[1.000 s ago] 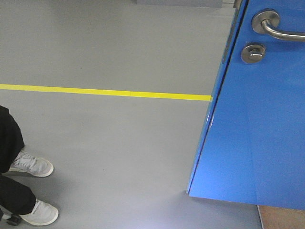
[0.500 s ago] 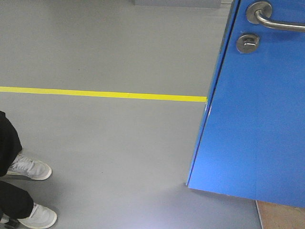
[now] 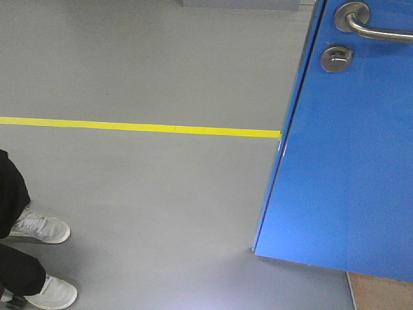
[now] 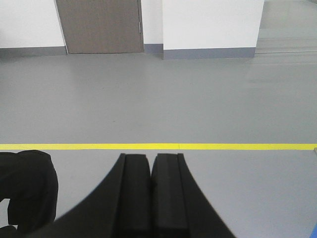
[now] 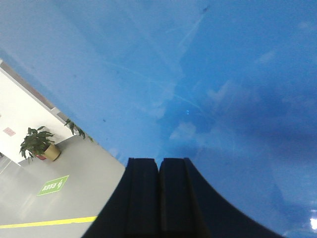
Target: Move to blue door and open it
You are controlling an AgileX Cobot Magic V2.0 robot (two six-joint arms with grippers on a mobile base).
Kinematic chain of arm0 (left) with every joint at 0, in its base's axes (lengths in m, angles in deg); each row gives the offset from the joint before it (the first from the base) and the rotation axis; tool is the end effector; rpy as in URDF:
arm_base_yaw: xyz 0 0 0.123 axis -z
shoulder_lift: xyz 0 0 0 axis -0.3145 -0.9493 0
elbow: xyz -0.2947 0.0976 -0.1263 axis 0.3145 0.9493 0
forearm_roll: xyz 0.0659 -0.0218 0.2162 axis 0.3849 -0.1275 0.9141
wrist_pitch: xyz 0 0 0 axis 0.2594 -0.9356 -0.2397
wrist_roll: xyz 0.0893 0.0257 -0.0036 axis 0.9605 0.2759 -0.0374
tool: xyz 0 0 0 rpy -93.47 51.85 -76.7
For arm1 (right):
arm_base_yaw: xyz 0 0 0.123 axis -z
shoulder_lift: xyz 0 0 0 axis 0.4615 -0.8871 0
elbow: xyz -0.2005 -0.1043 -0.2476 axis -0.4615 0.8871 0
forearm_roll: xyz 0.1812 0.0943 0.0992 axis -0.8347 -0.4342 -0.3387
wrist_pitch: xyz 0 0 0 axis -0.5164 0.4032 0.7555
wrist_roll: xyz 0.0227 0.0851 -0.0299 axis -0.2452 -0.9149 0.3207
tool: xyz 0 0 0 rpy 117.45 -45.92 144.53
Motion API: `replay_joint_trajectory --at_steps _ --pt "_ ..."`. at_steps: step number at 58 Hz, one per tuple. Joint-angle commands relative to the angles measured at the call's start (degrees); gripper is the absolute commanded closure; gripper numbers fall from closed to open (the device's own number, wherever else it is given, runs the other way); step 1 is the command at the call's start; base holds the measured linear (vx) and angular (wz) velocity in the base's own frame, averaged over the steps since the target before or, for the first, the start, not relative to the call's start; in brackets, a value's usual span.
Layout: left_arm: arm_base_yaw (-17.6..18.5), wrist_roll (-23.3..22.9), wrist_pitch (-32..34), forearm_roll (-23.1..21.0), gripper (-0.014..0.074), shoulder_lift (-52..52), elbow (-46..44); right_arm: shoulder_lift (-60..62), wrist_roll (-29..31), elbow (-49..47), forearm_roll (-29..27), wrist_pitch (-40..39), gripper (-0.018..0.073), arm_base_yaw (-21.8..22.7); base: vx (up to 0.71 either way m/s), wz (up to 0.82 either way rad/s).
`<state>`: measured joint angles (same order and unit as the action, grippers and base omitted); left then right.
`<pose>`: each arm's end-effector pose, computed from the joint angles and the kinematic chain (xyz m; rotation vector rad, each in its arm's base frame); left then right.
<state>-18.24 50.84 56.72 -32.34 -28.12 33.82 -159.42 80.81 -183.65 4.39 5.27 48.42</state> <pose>-0.0188 0.0018 0.1795 0.0285 1.7737 0.0484 0.3369 -0.0603 0.5951 0.2442 1.7651 0.7941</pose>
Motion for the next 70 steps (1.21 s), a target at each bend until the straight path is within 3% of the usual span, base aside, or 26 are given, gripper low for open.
replay_joint_trajectory --at_steps 1,23,34,47,57,70 --pt "0.38 -0.39 4.87 -0.12 0.0524 0.74 -1.52 2.03 0.55 -1.18 -1.97 -4.34 0.0547 0.21 0.00 0.00" --pt "0.38 -0.39 4.87 -0.12 0.0524 0.74 -1.52 3.50 0.55 -1.18 -1.23 -3.39 0.0547 0.21 0.00 0.00" --pt "0.38 -0.39 4.87 -0.12 0.0524 0.74 -1.52 12.79 0.55 -1.18 9.19 -3.52 0.0547 -0.52 0.00 0.00" --pt "0.38 -0.39 4.87 -0.12 0.0524 0.74 -1.52 25.74 0.68 0.11 24.56 -7.66 0.0547 -9.88 0.00 0.00" --pt "0.38 -0.39 4.87 -0.12 0.0524 0.74 -1.52 39.31 0.60 19.44 25.46 -19.58 0.0547 -12.69 0.00 0.00" --pt "0.38 -0.39 4.87 -0.12 0.0524 0.74 -1.52 60.51 4.14 56.00 26.80 -32.13 0.0547 -12.79 0.00 0.00"
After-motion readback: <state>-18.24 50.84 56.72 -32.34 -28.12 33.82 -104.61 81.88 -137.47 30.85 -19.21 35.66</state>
